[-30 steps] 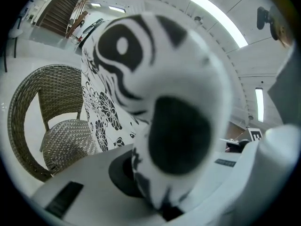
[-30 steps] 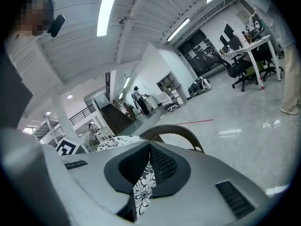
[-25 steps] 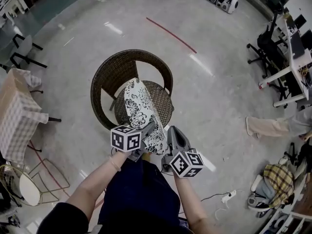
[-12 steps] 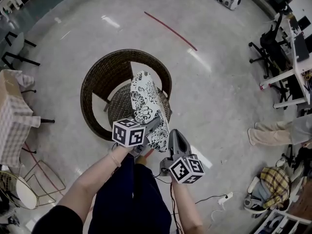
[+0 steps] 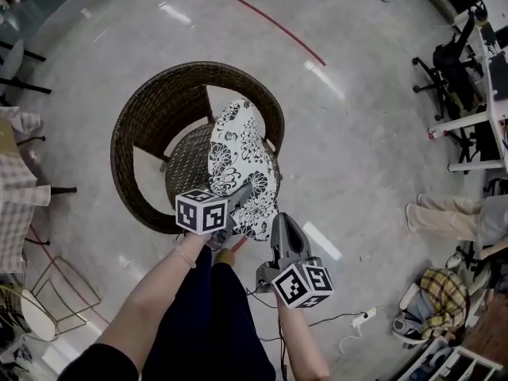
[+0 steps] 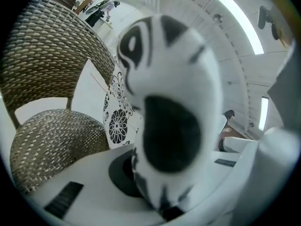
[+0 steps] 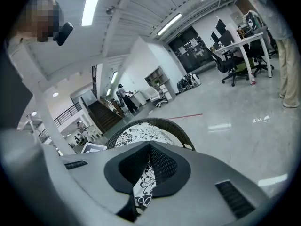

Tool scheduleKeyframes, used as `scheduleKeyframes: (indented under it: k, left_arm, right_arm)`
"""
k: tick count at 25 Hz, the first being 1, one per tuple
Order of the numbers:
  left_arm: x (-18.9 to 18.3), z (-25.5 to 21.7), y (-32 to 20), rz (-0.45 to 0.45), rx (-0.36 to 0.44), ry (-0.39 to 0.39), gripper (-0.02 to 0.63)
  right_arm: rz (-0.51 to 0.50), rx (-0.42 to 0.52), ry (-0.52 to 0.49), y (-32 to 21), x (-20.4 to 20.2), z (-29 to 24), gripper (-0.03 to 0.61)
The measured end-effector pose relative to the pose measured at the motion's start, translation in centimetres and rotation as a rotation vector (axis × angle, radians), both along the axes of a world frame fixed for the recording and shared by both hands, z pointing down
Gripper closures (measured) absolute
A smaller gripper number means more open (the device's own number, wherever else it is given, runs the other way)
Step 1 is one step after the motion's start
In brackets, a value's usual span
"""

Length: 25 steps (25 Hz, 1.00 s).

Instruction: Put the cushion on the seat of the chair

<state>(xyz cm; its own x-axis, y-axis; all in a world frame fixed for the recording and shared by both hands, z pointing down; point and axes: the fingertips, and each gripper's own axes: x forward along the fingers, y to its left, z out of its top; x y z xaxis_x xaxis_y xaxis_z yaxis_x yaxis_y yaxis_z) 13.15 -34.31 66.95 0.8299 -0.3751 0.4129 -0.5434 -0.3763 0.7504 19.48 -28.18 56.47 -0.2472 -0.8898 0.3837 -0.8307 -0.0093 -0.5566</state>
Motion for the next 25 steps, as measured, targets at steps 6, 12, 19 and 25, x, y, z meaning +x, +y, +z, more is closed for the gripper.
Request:
scheduleKeyframes:
  k: [6,12,19,25]
  left_arm:
    - [-2.3,2.9,0.4,-0.052,-0.036,-0.06,0.586]
    - [-8.0,6.9,0.8,-0.137,-0.118,-0.105,0.586]
    - [-10.0,11.8,3.0,-0.044,-0.193,-0.257,0.586]
    - [-10.9,14.9,2.5,-0.044,-0.268,-0.31,0.58]
  right_arm:
    - [-0.028,-0.061,-0.03,-0.1,-0.5,3.2,0.586]
    - [-0.075,-0.088,-0.037,-0.5,-4.0,5.8,0.586]
    - [-0.093,-0.115,-0.039,-0.9,-6.0,7.7,0.586]
    - [-0.096,-0.137,-0.037,-1.1,-6.6,9.2,0.586]
